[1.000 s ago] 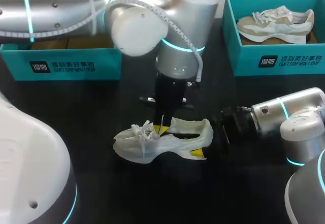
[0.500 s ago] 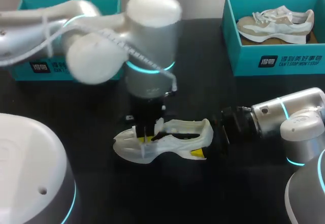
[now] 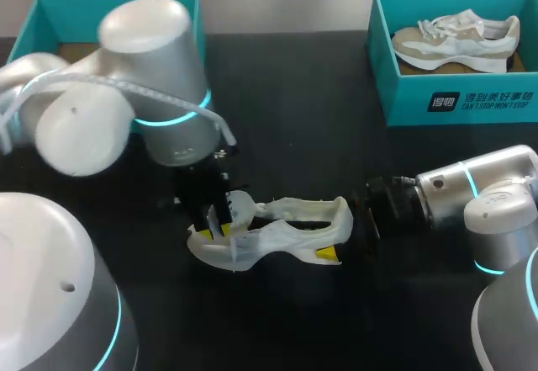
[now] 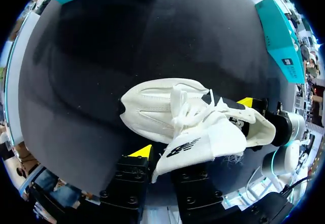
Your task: Take the shoe out of the shoebox, open the shoe tongue, remove and reinsert the insole, then place the shoe into the shoebox
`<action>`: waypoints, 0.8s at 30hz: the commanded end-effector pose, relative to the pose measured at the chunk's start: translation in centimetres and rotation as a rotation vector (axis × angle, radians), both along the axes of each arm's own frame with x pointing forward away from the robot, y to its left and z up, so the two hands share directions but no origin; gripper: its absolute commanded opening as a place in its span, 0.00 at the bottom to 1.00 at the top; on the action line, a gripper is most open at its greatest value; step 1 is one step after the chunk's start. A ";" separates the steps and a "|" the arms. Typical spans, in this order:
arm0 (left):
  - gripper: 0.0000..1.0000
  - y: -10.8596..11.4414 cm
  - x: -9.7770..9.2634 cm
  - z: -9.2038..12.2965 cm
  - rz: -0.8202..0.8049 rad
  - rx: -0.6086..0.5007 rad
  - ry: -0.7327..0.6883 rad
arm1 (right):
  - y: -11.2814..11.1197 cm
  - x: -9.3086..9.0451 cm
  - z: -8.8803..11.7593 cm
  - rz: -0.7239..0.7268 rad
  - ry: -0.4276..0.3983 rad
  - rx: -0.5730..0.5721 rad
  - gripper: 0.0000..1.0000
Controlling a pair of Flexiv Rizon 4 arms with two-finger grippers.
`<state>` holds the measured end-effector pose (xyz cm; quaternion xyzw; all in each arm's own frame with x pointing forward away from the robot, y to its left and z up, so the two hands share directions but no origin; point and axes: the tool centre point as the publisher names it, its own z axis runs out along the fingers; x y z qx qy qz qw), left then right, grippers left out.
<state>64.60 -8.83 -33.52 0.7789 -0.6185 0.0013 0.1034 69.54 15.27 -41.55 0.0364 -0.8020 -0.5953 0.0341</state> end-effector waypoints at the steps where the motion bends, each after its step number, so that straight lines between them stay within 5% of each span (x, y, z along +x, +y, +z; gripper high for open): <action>1: 0.27 0.6 0.3 -0.3 0.018 -0.257 -0.043 | 0.1 -0.2 -0.2 0.000 0.002 -0.004 0.00; 6: 0.56 0.1 0.1 1.1 -0.051 -0.253 -0.070 | 0.1 -0.2 -0.2 0.000 0.002 -0.004 0.00; 10: 0.71 -0.5 0.4 2.3 -0.136 -0.255 -0.081 | 0.1 -0.2 -0.2 0.000 0.002 -0.004 0.00; 24: 0.65 -3.7 2.8 5.5 -0.456 -0.103 -0.046 | 0.1 -0.2 -0.2 0.000 0.002 -0.004 0.00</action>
